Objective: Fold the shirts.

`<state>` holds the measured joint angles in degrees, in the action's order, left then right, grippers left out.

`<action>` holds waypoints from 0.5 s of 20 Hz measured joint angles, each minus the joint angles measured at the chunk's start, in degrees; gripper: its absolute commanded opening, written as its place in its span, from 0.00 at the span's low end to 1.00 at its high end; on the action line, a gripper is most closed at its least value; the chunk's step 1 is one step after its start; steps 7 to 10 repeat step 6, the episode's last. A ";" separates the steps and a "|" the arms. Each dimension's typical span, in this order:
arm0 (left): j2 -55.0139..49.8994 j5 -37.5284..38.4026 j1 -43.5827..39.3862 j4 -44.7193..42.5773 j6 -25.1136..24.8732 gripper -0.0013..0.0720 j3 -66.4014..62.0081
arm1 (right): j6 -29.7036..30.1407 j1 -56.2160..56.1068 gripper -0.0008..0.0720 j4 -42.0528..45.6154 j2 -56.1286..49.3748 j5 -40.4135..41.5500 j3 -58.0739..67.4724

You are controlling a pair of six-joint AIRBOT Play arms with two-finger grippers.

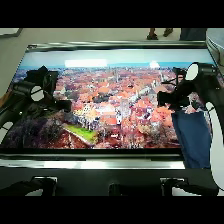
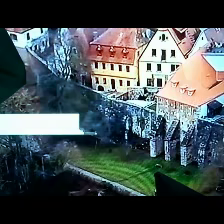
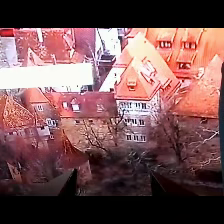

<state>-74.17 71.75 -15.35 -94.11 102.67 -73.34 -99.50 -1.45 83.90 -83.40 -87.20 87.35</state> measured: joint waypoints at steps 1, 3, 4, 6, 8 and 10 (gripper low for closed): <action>0.04 -0.22 -0.04 0.00 0.02 0.87 0.24 | -0.11 -0.11 0.79 0.17 -0.09 -0.24 -0.02; 0.17 -0.52 -0.04 0.00 0.24 0.87 0.52 | -0.20 -0.31 0.79 0.59 -0.17 -0.39 -0.09; 0.22 -0.57 -0.04 0.00 0.24 0.87 0.61 | -0.22 -0.39 0.79 0.59 -0.20 -0.48 -0.11; 0.24 -0.68 -0.04 0.04 0.24 0.87 0.70 | -0.26 -0.48 0.79 0.61 -0.22 -0.63 -0.11; 0.24 -0.68 -0.04 0.04 0.24 0.87 0.70 | -0.26 -0.48 0.79 0.61 -0.22 -0.63 -0.11; 0.24 -0.68 -0.04 0.04 0.24 0.87 0.70 | -0.26 -0.48 0.79 0.61 -0.22 -0.63 -0.11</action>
